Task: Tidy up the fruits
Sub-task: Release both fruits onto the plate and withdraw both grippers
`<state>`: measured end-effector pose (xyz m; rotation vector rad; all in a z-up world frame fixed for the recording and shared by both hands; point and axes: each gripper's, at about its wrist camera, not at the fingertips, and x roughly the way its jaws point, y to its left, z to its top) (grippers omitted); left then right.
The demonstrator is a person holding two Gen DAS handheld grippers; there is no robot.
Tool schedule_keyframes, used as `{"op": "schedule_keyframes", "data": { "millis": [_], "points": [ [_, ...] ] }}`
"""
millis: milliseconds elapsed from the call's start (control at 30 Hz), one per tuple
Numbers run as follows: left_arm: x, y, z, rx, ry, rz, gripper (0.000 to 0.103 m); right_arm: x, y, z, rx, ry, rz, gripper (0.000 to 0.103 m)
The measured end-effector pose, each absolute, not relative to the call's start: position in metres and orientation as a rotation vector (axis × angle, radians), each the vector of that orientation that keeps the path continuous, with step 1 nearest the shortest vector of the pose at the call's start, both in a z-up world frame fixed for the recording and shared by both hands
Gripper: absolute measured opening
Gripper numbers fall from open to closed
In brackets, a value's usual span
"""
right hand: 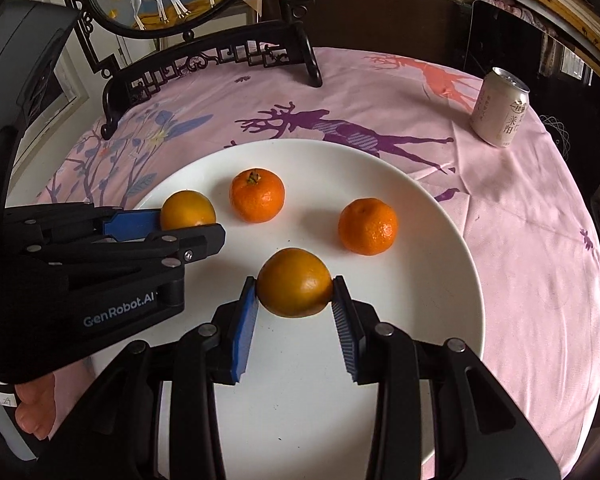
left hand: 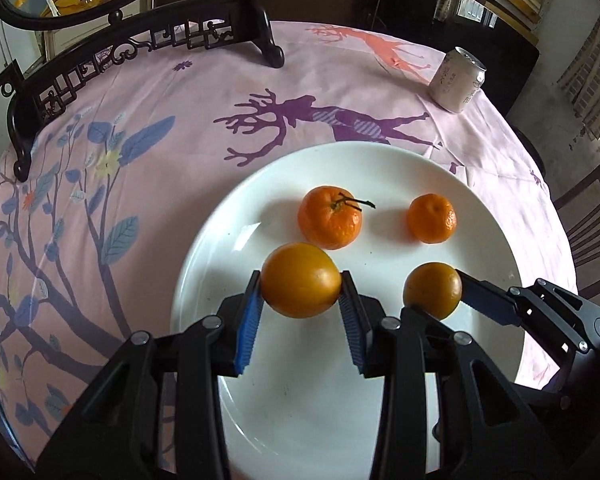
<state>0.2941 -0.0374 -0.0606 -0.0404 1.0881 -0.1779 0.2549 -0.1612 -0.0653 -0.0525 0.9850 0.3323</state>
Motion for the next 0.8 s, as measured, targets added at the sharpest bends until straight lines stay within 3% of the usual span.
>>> {"op": "schedule_keyframes", "data": {
  "millis": [33,67,100,167,267,400,800],
  "points": [
    [0.294,-0.037,-0.06,-0.044,1.09,-0.179,0.042,0.256,-0.161,-0.066,-0.049,0.993,0.333,0.039],
    [0.294,-0.035,-0.058,-0.054,1.086,-0.182,0.05,0.256,-0.161,-0.066,-0.051,0.991,0.327,0.053],
    [0.294,-0.034,-0.055,-0.06,1.075,-0.181,0.076,0.254,-0.161,-0.063,-0.058,0.968,0.312,0.063],
    [0.289,-0.032,-0.044,-0.058,1.019,-0.162,0.09,0.248,-0.16,-0.056,-0.089,0.906,0.281,0.065],
    [0.281,-0.032,-0.03,-0.045,0.994,-0.189,0.091,0.244,-0.161,-0.048,-0.099,0.902,0.279,0.066],
    [0.257,-0.027,-0.014,-0.076,0.979,-0.217,0.092,0.226,-0.166,-0.037,-0.093,0.892,0.256,0.075],
    [0.098,0.006,-0.012,-0.059,0.868,-0.204,0.094,0.079,-0.18,-0.018,-0.052,0.832,0.22,0.075]
  ]
}}
